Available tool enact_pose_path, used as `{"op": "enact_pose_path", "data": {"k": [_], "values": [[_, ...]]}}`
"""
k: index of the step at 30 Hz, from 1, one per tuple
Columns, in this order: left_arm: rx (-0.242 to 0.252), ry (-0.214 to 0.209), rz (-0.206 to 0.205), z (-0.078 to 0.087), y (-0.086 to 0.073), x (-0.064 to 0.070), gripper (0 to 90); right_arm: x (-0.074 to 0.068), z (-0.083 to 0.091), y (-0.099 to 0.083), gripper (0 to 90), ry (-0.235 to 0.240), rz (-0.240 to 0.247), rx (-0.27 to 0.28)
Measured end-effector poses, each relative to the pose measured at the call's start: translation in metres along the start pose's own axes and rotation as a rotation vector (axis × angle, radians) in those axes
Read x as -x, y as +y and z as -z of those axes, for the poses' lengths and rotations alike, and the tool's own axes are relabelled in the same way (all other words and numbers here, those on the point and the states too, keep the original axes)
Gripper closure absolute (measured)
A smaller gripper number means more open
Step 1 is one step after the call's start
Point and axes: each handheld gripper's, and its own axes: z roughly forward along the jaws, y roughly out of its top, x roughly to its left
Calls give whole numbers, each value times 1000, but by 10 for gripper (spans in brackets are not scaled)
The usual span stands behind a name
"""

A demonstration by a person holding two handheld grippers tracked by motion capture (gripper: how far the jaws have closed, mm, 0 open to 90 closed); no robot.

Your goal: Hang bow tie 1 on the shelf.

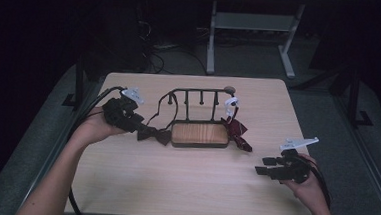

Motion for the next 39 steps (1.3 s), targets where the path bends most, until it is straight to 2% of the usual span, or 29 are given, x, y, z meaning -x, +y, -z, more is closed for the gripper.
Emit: {"op": "enact_pose_path", "data": {"k": [18, 22, 30, 39], "values": [[24, 7, 13, -5, -17, 6, 529, 1, -1, -1, 441, -4, -1, -3], [39, 9, 30, -7, -24, 8, 504, 1, 0, -1, 440, -5, 0, -3], [37, 11, 56, -13, -39, 9, 466, 1, 0, -1, 441, -6, -1, -5], [47, 12, 64, -16, -45, 13, 428, 2, -2, -2, 440, -11, -2, -9]]}}
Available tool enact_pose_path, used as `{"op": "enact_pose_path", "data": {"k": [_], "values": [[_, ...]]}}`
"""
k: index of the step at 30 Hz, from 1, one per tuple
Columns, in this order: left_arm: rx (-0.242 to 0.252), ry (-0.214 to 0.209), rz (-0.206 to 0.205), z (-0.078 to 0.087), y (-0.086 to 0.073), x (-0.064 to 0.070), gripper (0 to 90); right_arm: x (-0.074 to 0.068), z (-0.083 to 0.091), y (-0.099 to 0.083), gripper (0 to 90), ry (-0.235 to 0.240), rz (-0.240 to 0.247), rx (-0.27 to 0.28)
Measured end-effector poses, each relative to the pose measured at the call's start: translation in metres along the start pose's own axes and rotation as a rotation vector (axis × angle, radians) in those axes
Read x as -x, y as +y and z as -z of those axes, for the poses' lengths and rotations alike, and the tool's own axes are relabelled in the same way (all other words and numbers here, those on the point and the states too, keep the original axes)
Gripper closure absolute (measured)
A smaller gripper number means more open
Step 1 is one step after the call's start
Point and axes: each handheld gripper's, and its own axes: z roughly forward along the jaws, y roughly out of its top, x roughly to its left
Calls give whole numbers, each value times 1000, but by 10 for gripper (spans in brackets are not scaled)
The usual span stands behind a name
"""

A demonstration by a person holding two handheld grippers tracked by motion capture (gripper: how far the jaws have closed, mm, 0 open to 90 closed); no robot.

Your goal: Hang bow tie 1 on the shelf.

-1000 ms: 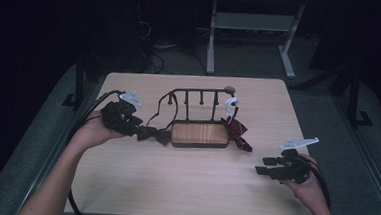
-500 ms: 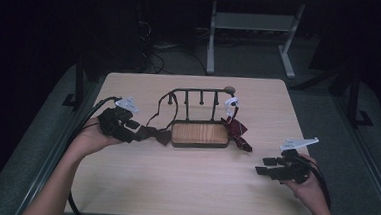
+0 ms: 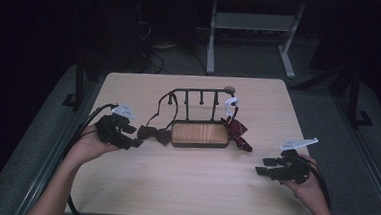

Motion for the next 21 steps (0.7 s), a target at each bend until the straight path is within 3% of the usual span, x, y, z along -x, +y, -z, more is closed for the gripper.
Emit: {"op": "enact_pose_path", "data": {"k": [21], "values": [[20, 3, 9, -16, -22, 11, 381, 1, -2, -2, 440, -3, -4, -11]]}}
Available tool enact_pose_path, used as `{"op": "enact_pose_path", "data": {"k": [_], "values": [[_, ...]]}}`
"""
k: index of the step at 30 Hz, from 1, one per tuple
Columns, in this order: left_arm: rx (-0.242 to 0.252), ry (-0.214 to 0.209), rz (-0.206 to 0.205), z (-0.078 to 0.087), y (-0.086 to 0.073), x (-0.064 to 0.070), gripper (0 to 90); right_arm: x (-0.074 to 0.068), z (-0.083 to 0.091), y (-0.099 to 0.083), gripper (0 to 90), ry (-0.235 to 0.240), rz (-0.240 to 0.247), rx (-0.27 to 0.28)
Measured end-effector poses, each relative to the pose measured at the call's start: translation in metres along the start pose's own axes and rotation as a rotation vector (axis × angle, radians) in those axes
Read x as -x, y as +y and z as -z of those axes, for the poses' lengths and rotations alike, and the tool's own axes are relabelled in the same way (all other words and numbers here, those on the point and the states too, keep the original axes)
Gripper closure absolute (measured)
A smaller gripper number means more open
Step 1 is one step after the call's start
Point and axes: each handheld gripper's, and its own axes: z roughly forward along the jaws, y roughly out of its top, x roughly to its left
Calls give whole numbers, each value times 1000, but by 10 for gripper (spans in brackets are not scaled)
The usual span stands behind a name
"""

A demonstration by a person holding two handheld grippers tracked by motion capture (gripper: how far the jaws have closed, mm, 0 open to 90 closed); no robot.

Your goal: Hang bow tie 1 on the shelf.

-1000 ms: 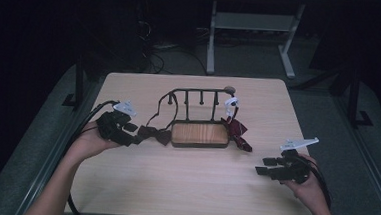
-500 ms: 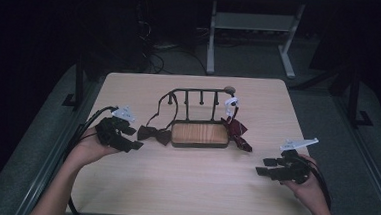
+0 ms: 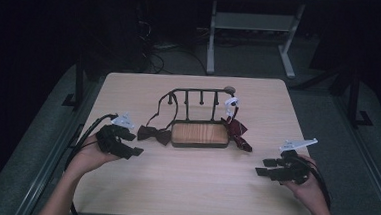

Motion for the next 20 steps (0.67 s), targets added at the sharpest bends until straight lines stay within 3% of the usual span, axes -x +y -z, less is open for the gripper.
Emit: {"op": "enact_pose_path", "data": {"k": [15, 20], "values": [[15, 11, 14, -14, -15, 12, 369, -3, -2, -1, 440, -9, -7, 5], [24, 7, 21, -19, -18, 17, 369, -4, -5, 0, 436, -28, 17, 12]]}}
